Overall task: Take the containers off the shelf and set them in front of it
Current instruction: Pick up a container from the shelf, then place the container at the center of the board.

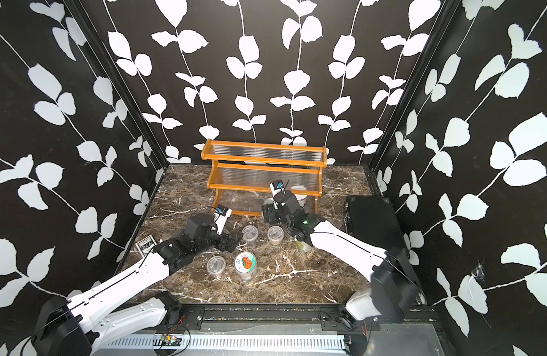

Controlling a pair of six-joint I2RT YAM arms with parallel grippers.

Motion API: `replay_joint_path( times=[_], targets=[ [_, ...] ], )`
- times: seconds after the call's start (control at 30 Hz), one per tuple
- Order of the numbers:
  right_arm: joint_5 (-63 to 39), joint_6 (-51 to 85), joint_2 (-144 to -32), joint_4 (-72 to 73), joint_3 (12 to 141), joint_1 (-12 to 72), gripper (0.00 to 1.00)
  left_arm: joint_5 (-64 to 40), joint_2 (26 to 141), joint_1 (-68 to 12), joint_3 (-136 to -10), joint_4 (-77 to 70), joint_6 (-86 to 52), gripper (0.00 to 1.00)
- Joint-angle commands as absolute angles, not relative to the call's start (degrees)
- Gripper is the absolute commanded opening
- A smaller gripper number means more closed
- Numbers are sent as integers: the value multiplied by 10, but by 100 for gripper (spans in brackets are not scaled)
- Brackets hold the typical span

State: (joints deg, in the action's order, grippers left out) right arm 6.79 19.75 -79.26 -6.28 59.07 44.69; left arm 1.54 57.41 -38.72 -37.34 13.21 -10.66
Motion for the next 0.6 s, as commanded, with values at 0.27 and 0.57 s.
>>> replay_joint_path(
  times=[0.27, 0.57],
  targets=[
    [-74, 91, -616, -193, 458, 504, 60, 10, 574, -376, -382, 138, -92, 99],
    [-43, 69, -610, -98, 350, 562, 61, 9, 579, -374, -395, 135, -91, 99]
  ],
)
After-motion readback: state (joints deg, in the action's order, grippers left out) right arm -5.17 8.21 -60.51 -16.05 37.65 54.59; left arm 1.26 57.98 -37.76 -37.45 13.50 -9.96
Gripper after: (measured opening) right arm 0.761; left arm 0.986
